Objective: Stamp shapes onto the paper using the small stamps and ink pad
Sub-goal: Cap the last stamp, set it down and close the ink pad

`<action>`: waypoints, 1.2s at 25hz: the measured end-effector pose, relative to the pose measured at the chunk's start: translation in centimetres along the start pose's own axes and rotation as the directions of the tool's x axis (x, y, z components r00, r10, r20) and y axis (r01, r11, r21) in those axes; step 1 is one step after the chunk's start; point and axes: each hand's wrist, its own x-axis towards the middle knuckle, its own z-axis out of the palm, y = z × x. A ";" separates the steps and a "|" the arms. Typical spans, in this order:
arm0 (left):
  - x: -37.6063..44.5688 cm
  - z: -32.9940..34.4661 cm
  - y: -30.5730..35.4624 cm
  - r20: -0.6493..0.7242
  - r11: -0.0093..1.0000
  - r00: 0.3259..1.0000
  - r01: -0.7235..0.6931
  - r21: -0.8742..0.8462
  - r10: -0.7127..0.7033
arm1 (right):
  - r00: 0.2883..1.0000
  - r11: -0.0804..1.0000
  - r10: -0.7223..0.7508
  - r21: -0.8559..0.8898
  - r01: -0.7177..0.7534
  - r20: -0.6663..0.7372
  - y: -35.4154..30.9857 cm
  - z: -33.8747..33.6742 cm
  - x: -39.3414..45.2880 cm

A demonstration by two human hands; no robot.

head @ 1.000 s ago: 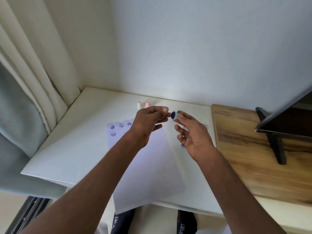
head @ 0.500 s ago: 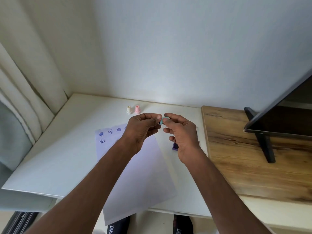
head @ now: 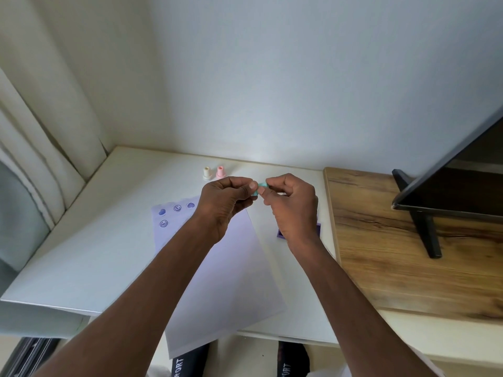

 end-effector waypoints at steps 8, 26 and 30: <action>0.6 -0.1 -0.1 -0.010 0.998 1.000 0.015 -0.067 -0.015 | 0.976 0.966 0.173 0.168 -0.194 0.131 -0.4 0.2 -0.3; 0.4 0.4 -0.8 -0.114 0.957 0.959 0.239 -0.162 -0.259 | 0.859 0.804 0.317 0.367 -0.469 0.403 0.0 0.1 0.2; 0.2 0.5 -0.8 -0.088 0.950 0.954 0.269 -0.157 -0.285 | 0.859 0.777 0.326 0.406 -0.481 0.394 0.1 0.2 0.3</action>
